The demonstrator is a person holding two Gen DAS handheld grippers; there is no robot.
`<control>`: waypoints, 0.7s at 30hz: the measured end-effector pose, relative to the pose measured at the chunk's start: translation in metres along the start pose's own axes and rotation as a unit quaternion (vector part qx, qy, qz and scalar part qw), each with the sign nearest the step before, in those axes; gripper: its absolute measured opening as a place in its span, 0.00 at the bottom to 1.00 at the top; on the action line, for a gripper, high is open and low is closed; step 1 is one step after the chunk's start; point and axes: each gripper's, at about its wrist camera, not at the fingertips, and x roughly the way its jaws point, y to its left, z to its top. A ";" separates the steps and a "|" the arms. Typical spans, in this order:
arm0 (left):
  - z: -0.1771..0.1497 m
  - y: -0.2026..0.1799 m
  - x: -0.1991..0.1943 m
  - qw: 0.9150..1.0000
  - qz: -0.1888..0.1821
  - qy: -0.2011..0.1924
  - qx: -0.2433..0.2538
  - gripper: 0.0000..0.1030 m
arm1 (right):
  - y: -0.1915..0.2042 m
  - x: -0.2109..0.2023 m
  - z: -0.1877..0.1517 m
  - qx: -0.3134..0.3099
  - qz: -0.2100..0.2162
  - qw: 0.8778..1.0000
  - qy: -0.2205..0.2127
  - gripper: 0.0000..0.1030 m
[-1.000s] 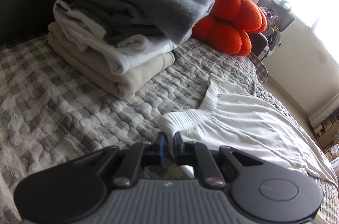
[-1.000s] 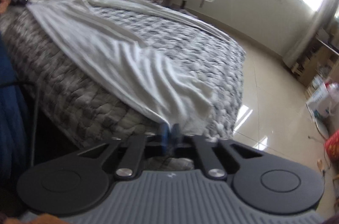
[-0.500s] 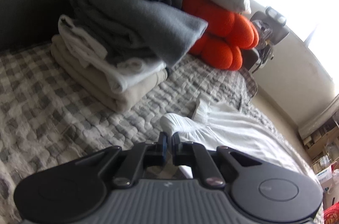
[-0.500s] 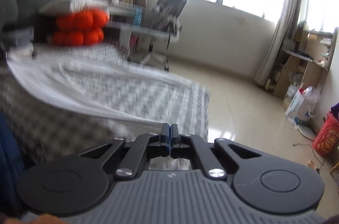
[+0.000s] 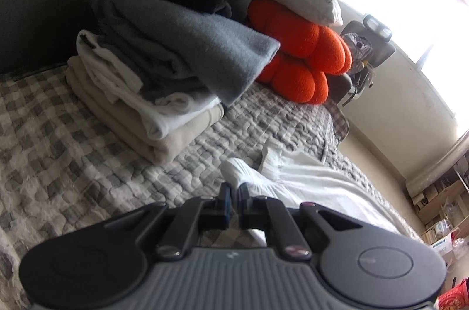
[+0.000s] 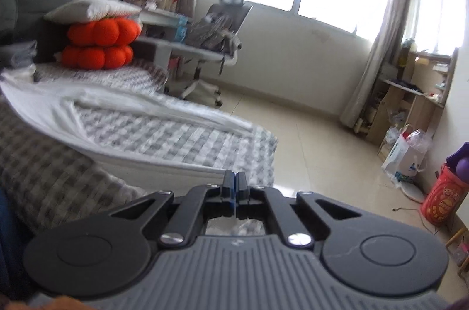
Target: Fold clothes
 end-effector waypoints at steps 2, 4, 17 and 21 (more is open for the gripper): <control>0.002 -0.005 0.000 1.000 -0.001 -0.003 0.001 0.05 | -0.003 0.001 0.005 0.006 -0.008 1.000 -0.012 0.00; 0.003 -0.011 0.003 1.000 -0.001 -0.004 0.003 0.05 | -0.005 0.006 0.008 0.010 -0.013 1.000 -0.018 0.00; 0.033 -0.049 0.041 1.000 0.022 -0.011 -0.015 0.05 | -0.031 0.103 0.027 0.079 -0.002 0.997 -0.024 0.00; 0.043 -0.067 0.074 0.998 0.058 -0.007 -0.017 0.05 | -0.046 0.156 0.036 0.124 -0.005 0.992 -0.001 0.00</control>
